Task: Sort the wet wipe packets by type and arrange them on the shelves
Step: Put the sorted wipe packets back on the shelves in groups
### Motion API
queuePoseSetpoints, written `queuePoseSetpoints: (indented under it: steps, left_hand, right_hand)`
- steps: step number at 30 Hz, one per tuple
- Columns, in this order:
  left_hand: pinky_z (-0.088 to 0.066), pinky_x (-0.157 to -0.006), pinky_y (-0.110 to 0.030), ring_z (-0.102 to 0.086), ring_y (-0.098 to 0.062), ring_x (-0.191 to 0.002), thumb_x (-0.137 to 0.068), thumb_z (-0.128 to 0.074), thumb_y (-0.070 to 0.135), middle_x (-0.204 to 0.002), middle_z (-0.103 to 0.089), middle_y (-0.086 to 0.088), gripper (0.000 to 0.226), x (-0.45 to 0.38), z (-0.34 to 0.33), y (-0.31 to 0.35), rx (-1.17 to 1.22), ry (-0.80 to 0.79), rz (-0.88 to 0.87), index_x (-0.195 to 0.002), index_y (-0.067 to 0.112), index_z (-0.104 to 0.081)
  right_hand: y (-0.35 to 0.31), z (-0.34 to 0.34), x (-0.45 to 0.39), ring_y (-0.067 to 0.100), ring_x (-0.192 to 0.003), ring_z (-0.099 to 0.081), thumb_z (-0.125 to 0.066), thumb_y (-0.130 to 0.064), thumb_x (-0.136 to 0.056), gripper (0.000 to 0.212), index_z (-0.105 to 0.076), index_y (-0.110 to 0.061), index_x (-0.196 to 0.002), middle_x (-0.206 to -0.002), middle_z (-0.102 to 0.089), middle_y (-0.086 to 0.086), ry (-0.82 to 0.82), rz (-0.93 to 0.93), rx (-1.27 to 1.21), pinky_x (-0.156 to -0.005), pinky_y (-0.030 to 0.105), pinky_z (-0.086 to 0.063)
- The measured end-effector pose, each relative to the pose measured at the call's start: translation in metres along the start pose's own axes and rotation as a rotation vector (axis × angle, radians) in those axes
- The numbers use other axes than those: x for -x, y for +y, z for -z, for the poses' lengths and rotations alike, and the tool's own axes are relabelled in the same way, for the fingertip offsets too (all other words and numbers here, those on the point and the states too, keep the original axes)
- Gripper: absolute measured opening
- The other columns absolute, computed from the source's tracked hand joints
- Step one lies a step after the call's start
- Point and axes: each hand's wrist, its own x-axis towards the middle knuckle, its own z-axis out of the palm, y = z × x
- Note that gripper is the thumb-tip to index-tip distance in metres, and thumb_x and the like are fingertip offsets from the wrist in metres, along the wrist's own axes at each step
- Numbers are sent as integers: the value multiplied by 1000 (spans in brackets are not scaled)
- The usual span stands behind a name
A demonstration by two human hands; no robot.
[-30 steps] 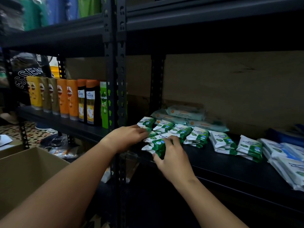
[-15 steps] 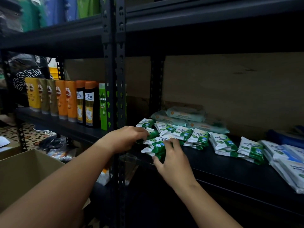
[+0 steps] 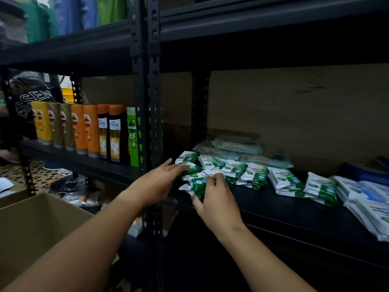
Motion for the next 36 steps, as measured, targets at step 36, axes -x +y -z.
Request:
queuePoseSetpoints:
  steps: [36]
  left_hand:
    - [-33, -112, -53, -25, -37, -141, -85, -60, 28, -157, -22, -9, 105, 439, -301, 214, 458, -830, 982, -155, 44, 16]
  right_hand:
    - [61, -281, 423, 38, -152, 0, -60, -91, -60, 143, 12, -15, -159, -164, -8, 10, -1004, 21, 139, -114, 60, 11]
